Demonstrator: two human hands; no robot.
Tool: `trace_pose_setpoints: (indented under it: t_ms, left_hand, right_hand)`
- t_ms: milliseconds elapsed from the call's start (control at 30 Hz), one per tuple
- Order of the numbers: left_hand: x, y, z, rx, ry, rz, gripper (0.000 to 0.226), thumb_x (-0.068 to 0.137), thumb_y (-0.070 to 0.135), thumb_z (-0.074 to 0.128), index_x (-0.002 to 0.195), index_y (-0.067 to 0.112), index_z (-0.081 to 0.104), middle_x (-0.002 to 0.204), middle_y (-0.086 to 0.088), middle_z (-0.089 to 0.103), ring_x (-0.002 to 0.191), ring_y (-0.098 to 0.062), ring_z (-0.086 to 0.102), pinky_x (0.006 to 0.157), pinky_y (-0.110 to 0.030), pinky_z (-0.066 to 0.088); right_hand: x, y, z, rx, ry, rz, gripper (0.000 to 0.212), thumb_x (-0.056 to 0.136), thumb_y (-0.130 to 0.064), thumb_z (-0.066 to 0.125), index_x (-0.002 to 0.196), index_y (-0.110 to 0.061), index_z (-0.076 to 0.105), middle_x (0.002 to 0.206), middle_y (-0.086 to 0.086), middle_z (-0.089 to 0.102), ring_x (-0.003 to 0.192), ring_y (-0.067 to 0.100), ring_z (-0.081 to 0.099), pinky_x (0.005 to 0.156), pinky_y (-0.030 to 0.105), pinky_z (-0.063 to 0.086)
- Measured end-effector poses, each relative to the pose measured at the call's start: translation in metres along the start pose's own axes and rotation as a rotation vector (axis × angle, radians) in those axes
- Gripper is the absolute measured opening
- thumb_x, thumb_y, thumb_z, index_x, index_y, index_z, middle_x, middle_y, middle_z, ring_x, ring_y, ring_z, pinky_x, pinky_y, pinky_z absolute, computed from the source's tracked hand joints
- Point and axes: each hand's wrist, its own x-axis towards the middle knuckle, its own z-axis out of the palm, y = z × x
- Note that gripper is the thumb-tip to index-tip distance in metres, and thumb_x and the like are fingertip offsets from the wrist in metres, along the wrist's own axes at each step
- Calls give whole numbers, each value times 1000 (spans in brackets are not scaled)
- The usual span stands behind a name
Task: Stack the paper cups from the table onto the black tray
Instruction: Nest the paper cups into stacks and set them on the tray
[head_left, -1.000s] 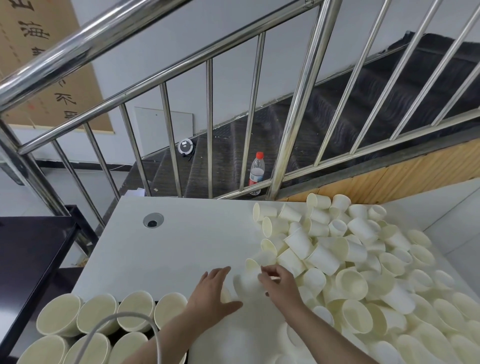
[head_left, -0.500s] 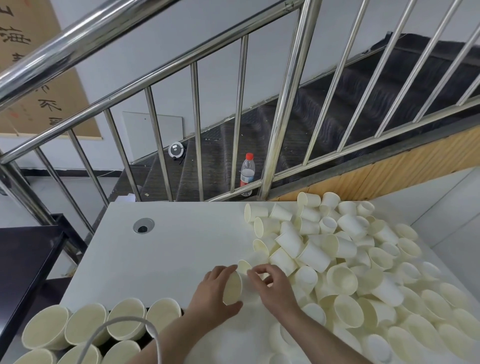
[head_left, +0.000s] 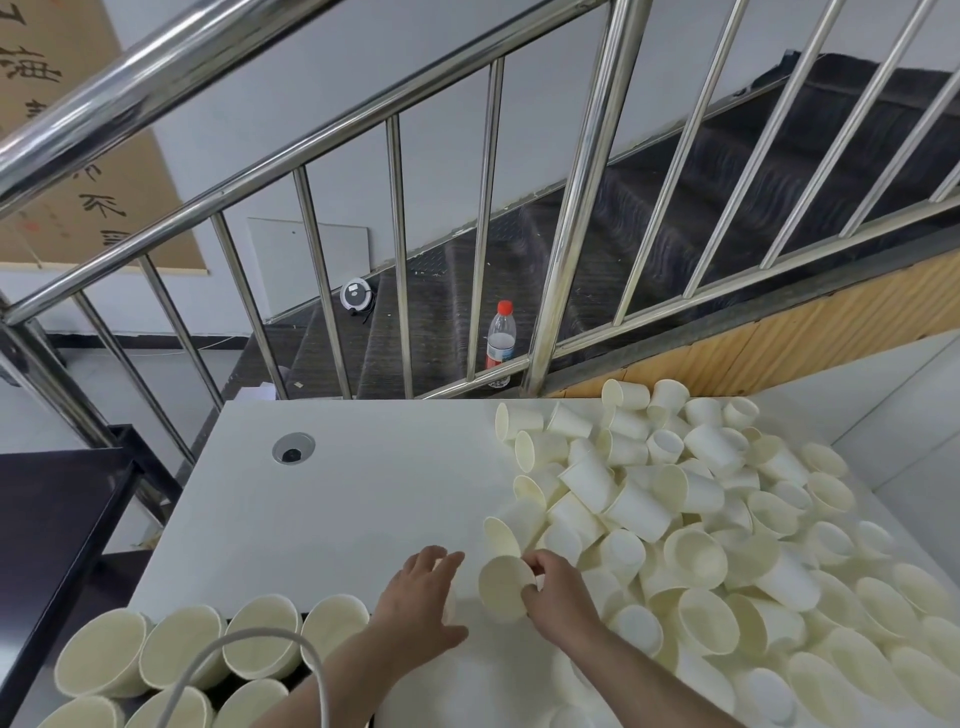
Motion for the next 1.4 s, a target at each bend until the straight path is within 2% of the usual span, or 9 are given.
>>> trace_pose_setpoints:
  t_ms: [67, 167, 300, 433, 533, 667, 1033, 1300, 1400]
  left_hand:
    - [0, -5, 1, 27, -44, -42, 86, 77, 41, 66, 149, 26, 21, 152, 2, 19, 141, -18, 20, 109, -29, 32]
    - [-1, -8, 2, 82, -92, -73, 86, 77, 37, 66, 149, 25, 21, 153, -1, 18, 142, -20, 17, 111, -30, 30]
    - [-1, -9, 4, 126, -115, -65, 79, 80, 26, 62, 147, 24, 22, 150, 0, 21, 140, -20, 20, 106, -31, 36]
    - [-1, -7, 4, 131, -108, -52, 71, 82, 19, 58, 145, 25, 25, 145, 2, 27, 135, -20, 27, 99, -32, 42]
    - [-2, -6, 2, 107, -92, -37, 70, 83, 20, 57, 145, 25, 25, 143, 3, 28, 133, -19, 29, 97, -32, 43]
    - [-4, -5, -1, 51, -28, -2, 71, 83, 25, 56, 146, 26, 24, 144, 4, 27, 133, -19, 29, 95, -33, 44]
    - [-38, 6, -10, -170, 206, 116, 74, 82, 25, 58, 148, 25, 24, 144, 6, 27, 132, -17, 29, 101, -25, 38]
    - [-113, 14, -24, -179, 342, 60, 74, 82, 24, 61, 148, 25, 25, 143, 5, 29, 131, -18, 30, 102, -18, 29]
    - [-144, 10, -30, -179, 403, -2, 75, 81, 24, 64, 147, 26, 28, 143, 4, 28, 130, -19, 33, 97, -24, 37]
  right_hand:
    - [2, 1, 3, -28, -22, 9, 27, 87, -2, 50, 102, -24, 55, 100, -7, 61, 89, 9, 56, 68, 16, 45]
    - [5, 4, 8, -57, -43, 43, 35, 87, -6, 50, 119, -18, 58, 111, -5, 60, 98, 11, 56, 79, 21, 46]
    - [4, 2, 9, -284, -26, 6, 50, 90, -37, 53, 136, -21, 44, 131, -5, 49, 117, 16, 53, 90, 29, 46]
    - [-3, -4, 11, -509, -108, -166, 77, 85, -56, 53, 149, -25, 23, 149, -5, 26, 136, 19, 30, 98, 36, 44]
    - [-5, -6, 16, -576, -206, -240, 78, 85, -42, 60, 150, -27, 20, 155, -5, 16, 139, 20, 24, 99, 37, 45]
    - [-7, -6, 21, -525, -139, -291, 70, 86, -24, 62, 147, -26, 28, 146, -6, 28, 131, 19, 34, 97, 34, 47]
    - [-49, -11, 4, -274, 110, -373, 69, 80, -22, 66, 143, -27, 36, 143, -10, 30, 132, 12, 34, 98, 24, 44]
    - [-108, -32, -1, -213, 114, -535, 67, 81, -21, 68, 141, -29, 40, 140, -14, 32, 131, 7, 33, 95, 19, 41]
    - [-127, -36, 2, -190, 87, -587, 66, 81, -21, 68, 141, -30, 41, 137, -17, 33, 129, 4, 33, 94, 20, 40]
